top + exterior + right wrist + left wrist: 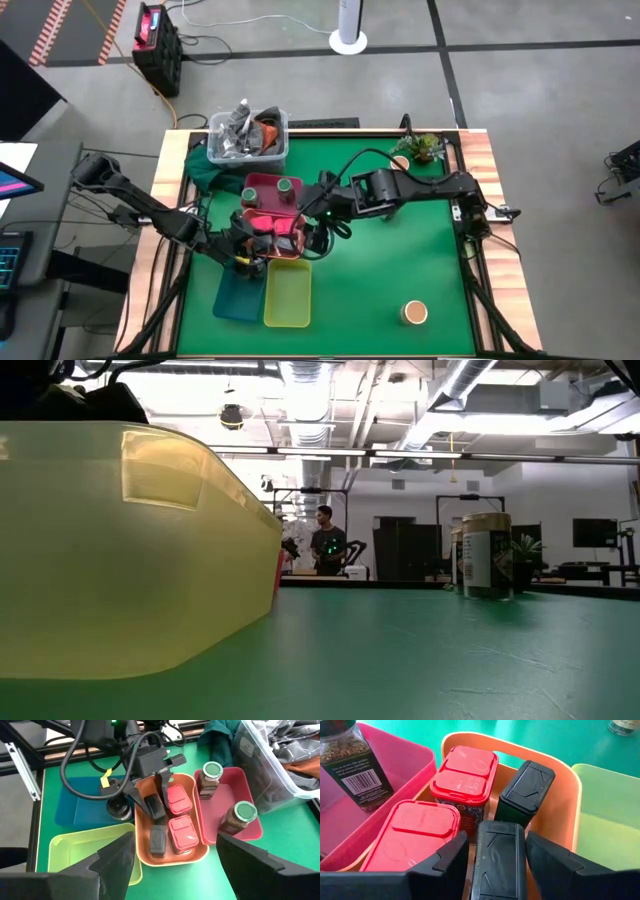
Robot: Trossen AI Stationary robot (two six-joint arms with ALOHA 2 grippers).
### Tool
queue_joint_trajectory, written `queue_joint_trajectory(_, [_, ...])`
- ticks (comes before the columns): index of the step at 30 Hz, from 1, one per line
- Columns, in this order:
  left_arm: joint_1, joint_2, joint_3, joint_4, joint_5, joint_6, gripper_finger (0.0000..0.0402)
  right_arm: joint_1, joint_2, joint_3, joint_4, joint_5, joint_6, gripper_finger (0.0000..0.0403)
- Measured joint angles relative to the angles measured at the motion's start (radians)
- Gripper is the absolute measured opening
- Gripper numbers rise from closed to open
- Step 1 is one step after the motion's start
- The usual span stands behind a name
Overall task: Sort spices by type
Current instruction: Put the black seasoning can into the orange bin, then put the bottom gold seasoning bottle into the yellow bin
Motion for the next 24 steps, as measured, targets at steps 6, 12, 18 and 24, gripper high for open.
queue_joint_trajectory(6, [0.001, -0.036, 0.015, -0.020, 0.054, 0.007, 0.0187, 0.000, 0.000, 0.000, -0.008, 0.000, 0.000, 0.0306])
queue_joint_trajectory(12, [0.000, -0.115, 0.059, -0.099, 0.068, 0.032, 0.0187, -0.005, 0.000, 0.000, -0.048, 0.000, 0.041, 0.0306])
queue_joint_trajectory(18, [0.000, -0.203, 0.121, -0.216, 0.045, 0.025, 0.0187, -0.024, 0.001, 0.000, -0.199, 0.007, 0.114, 0.0306])
queue_joint_trajectory(24, [0.000, -0.272, 0.197, -0.299, 0.054, -0.051, 0.0187, 0.087, 0.001, 0.000, -0.452, 0.112, 0.185, 0.0306])
